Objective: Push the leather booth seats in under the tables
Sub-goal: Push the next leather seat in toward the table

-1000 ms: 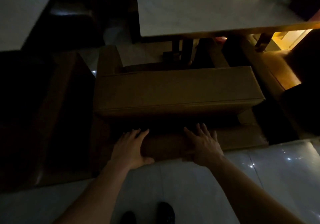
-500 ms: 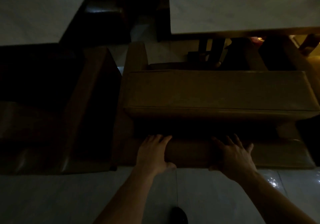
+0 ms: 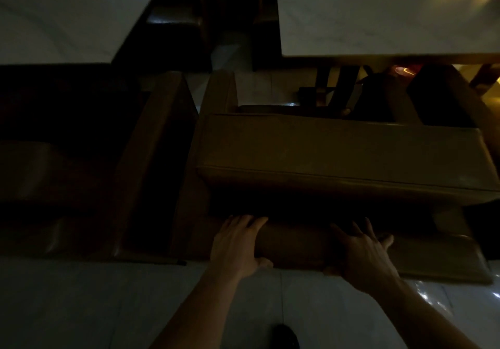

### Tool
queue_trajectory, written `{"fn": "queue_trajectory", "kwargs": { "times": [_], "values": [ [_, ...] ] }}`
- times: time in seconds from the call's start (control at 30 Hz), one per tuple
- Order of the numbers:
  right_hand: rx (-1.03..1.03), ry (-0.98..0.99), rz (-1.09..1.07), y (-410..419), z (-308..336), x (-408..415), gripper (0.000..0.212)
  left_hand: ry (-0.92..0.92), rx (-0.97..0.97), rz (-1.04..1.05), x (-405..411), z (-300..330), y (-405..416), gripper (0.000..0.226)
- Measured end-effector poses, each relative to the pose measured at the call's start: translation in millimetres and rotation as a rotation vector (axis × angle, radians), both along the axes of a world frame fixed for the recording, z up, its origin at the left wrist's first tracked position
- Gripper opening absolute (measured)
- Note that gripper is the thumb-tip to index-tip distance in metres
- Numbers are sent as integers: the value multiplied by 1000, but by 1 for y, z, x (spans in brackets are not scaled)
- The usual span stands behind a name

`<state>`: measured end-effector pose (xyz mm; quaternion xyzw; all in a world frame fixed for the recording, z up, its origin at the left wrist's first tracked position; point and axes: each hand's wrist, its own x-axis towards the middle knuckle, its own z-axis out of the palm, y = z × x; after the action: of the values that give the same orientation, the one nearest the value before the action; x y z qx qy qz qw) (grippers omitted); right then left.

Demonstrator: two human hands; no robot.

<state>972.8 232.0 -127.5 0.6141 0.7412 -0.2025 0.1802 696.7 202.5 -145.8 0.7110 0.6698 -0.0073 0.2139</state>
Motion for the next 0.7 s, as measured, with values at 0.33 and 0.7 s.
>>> {"fn": "queue_trajectory", "kwargs": {
  "times": [0.33,0.7],
  "values": [
    [-70,4,-18,-60,-2,-36,114,-6,-22,10,-37,9,-66,98],
    [-89,12,-72,-62,-2,-48,119,-45,-72,-70,-52,5,-61,104]
  ]
}}
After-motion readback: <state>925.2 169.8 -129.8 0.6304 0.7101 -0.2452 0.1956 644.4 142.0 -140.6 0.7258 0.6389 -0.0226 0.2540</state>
